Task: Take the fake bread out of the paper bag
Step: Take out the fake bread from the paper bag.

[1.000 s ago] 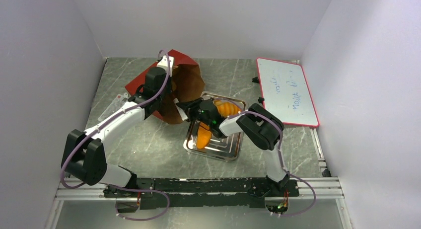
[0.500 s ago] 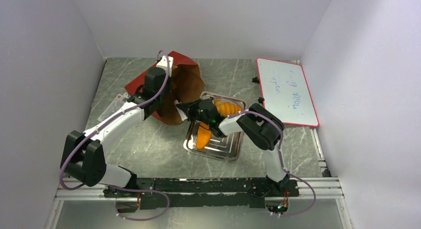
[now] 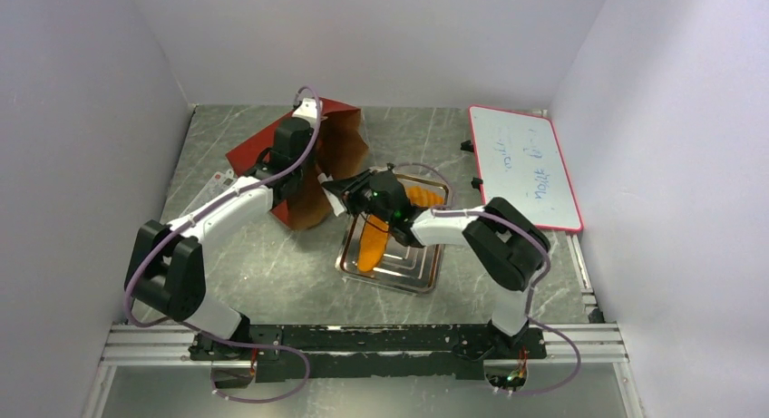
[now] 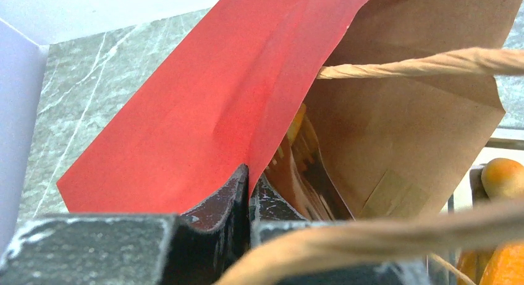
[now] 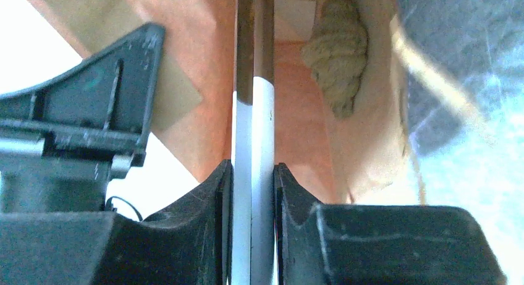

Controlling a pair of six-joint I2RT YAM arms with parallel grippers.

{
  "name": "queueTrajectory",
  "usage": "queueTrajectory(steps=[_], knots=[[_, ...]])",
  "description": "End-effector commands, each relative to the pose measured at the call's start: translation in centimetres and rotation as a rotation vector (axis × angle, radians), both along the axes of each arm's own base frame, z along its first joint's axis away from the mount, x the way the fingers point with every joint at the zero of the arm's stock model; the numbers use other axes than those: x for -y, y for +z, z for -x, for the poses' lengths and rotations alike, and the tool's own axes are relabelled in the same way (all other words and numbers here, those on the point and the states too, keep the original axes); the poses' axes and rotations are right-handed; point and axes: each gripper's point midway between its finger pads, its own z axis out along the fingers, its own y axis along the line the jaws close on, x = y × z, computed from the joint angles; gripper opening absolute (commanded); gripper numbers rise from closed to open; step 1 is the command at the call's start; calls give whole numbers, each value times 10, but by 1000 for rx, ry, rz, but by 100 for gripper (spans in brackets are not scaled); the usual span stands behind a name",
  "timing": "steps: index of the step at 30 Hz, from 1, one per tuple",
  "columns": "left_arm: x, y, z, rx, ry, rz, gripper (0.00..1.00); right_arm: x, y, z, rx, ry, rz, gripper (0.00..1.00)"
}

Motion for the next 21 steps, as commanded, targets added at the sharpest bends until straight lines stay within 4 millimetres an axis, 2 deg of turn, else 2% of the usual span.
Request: queueTrajectory(steps=[1,8,10,15,21], knots=[[-5,21,-18,62,36,5,7,13,20,18,68,30,50,9],[-8,15,-28,49,49,-10,7,45,26,61,117,81,125,9],[-10,18,-31,54,55,-11,7,57,36,75,147,90,138,9],[-11,23,-36,58,60,-21,7,94,47,100,189,70,193,8],[-11,13,-45,33,68,-53,7,136,61,130,220,61,240,8]])
